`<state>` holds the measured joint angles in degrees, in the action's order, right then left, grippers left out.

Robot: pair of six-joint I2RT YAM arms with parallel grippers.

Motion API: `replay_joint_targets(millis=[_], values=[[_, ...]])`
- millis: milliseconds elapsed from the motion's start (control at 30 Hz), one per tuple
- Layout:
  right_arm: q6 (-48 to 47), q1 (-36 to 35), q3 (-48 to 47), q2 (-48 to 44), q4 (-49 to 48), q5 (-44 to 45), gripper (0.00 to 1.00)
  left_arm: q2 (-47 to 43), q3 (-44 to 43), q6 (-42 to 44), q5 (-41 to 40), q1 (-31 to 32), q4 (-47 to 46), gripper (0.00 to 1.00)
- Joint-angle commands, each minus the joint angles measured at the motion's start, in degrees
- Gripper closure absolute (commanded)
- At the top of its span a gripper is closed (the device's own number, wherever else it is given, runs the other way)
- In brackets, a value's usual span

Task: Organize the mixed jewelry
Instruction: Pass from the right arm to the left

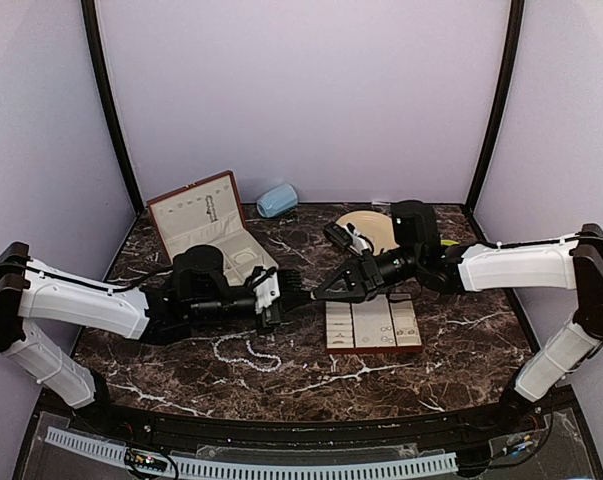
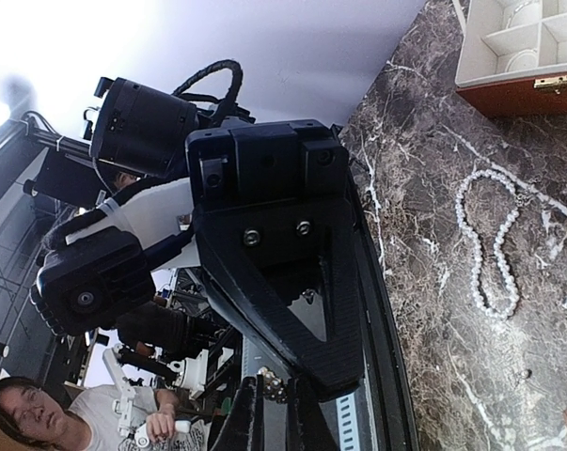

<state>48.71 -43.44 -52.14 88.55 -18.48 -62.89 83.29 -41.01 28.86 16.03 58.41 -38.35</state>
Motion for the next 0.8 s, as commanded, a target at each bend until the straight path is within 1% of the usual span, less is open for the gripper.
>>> replay_joint_targets(millis=[0, 33, 100, 133, 167, 233, 267, 333, 367, 467, 533, 567, 667, 767], values=[[-2.26, 0.28, 0.25, 0.51, 1.29, 3.13, 1.0, -0.05, -2.0, -1.25, 0.41, 0.65, -0.14, 1.0], [-2.56, 0.35, 0.14, 0.21, 1.95, 3.92, 0.96, -0.05, -2.04, -2.18, 0.32, 0.65, 0.38, 1.0], [-3.06, 0.88, 0.21, -0.29, 2.46, 5.56, 0.81, 0.07, -1.86, -4.08, 0.1, 0.65, 1.09, 1.0], [-3.17, 1.28, 0.43, -0.64, 2.48, 6.13, 0.71, 0.2, -1.74, -4.78, 0.11, 0.65, 1.31, 1.0], [-3.16, 1.8, 0.72, -1.12, 2.53, 6.92, 0.63, 0.2, -1.49, -6.3, 0.12, 0.65, 1.89, 1.0], [-3.16, 2.79, 1.42, -2.27, 2.47, 8.29, 0.54, 0.29, -0.81, -8.73, 0.25, 0.65, 2.25, 1.0], [-3.25, 3.28, 1.89, -2.86, 2.53, 9.08, 0.52, 0.25, -0.55, -9.61, 0.06, 0.65, 2.32, 1.0], [-5.05, 3.69, 1.91, -3.93, 4.18, 12.02, 0.49, 0.31, 0.05, -12.57, -0.85, 0.65, 2.61, 1.0], [-7.45, 3.6, 0.91, -4.44, 7.83, 14.48, 0.48, 0.61, 0.1, -14.88, -1.45, 0.65, 3.22, 1.0], [-14.25, 2.34, -1.93, -6.03, 17.57, 24.22, 0.52, 1.87, -0.9, -20.29, -2.18, 0.61, 5.9, 1.0], [-15.51, 1.58, -1.96, -7.19, 19.32, 28.14, 0.55, 2.91, -1.96, -25.86, -2.29, 0.57, 8.03, 1.0], [-15.62, 1.16, -1.73, -7.84, 19.55, 29.59, 0.55, 3.52, -2.09, -27.05, -1.85, 0.45, 9.06, 1.0], [-16.84, -0.86, -1.66, -8.69, 20.69, 32.39, 0.53, 4.42, -2.39, -33.05, 0.11, -0.07, 10.08, 1.0], [-18.11, -3.46, -2.36, -7.94, 22.59, 33.78, 0.52, 4.97, -2.48, -36.36, 3.05, -0.5, 10.19, 1.0]])
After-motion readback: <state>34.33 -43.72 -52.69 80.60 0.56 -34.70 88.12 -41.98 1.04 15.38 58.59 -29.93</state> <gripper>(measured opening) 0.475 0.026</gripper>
